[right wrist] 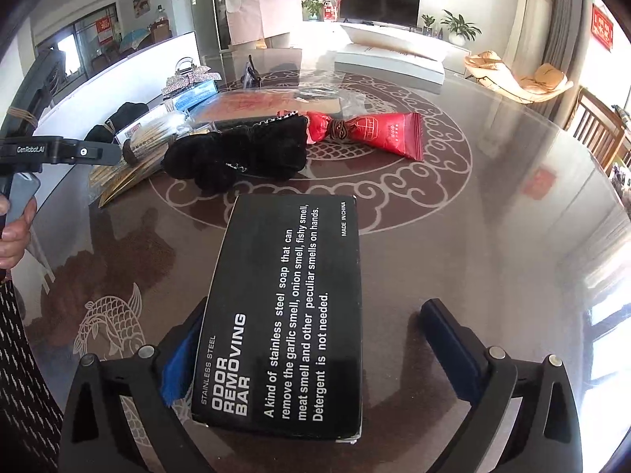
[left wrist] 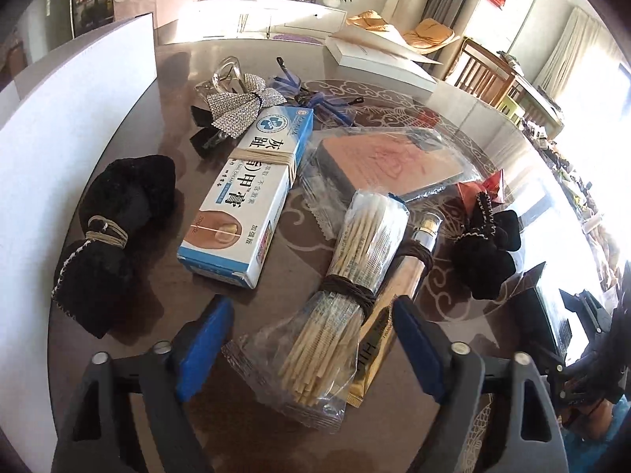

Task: Organize objects
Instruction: 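Reach the left tool to the cotton swab bundle while the right tool grasps the black box, then close the left gripper on the cotton swab bundle's tie and lift it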

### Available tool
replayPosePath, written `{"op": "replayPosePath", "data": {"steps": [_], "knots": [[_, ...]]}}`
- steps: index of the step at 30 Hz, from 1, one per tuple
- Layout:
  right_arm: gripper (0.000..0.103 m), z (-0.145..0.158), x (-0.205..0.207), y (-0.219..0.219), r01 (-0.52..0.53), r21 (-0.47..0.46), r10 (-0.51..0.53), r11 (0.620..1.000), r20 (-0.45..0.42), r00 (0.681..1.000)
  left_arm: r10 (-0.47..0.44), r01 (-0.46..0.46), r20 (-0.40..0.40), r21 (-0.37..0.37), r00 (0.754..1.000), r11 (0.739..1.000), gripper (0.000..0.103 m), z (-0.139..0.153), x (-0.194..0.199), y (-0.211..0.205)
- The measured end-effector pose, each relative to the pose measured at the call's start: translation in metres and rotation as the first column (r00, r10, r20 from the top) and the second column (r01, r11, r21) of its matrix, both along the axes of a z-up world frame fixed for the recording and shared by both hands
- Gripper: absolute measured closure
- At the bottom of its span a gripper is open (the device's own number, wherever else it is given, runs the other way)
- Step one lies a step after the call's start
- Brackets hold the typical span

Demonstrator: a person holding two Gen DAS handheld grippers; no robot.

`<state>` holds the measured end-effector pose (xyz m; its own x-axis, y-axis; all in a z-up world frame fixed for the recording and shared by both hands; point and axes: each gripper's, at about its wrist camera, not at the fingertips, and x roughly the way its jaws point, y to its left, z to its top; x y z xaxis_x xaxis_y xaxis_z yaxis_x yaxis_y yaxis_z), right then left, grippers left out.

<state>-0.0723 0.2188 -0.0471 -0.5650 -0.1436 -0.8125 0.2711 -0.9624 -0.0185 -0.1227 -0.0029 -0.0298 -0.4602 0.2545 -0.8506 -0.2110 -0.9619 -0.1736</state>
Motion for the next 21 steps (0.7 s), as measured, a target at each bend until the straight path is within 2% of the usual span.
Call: {"op": "replayPosePath", "data": {"steps": [1,2,4,7,9,10,11,13,17,19,21], "knots": [[0.002,0.000,0.000,0.000,0.000,0.000,0.000,1.000,0.000,1.000,0.005,-0.006,-0.017,-0.014,1.000,1.000,0.054,0.001,0.002,0.003],[0.002,0.000,0.000,0.000,0.002,-0.001,-0.002,1.000,0.000,1.000,0.003,-0.003,-0.009,0.003,1.000,1.000,0.064,0.001,0.005,0.002],[0.002,0.000,0.000,0.000,0.005,0.000,-0.005,1.000,-0.001,1.000,0.034,-0.034,0.003,-0.012,0.999,0.999,0.069,0.002,0.016,0.001],[0.002,0.000,0.000,0.000,0.006,-0.001,-0.006,1.000,-0.001,1.000,0.087,-0.086,0.039,-0.029,0.995,0.996,0.069,0.004,0.048,-0.012],[0.002,0.000,0.000,0.000,0.006,0.000,-0.006,1.000,-0.002,1.000,0.079,-0.079,0.058,-0.008,0.995,0.997,0.065,0.002,0.063,-0.018],[0.002,0.000,0.000,0.001,0.007,0.000,-0.007,1.000,-0.002,1.000,0.068,-0.068,0.067,-0.005,0.995,0.998,0.055,0.002,0.067,-0.019],[0.002,0.000,0.001,0.001,0.007,0.000,-0.007,1.000,-0.002,1.000,0.064,-0.063,0.071,-0.015,0.995,0.998,0.035,0.002,0.068,-0.020],[0.002,0.000,0.001,0.001,0.006,-0.001,-0.006,1.000,-0.001,1.000,0.078,-0.075,0.045,-0.068,0.996,0.995,0.020,0.002,0.068,-0.022],[0.002,0.000,0.000,0.000,0.008,-0.001,-0.008,1.000,-0.001,1.000,0.088,-0.083,0.043,-0.111,0.995,0.990,0.019,-0.005,0.056,-0.021],[0.001,-0.001,0.000,0.001,0.012,-0.001,-0.012,1.000,0.001,1.000,0.071,-0.064,0.036,-0.156,0.997,0.986,0.019,-0.006,0.055,-0.013],[0.000,-0.001,0.000,0.001,0.015,-0.001,-0.015,1.000,0.002,1.000,0.051,-0.050,0.003,-0.159,0.999,0.986,0.035,-0.003,0.058,-0.008]]}}
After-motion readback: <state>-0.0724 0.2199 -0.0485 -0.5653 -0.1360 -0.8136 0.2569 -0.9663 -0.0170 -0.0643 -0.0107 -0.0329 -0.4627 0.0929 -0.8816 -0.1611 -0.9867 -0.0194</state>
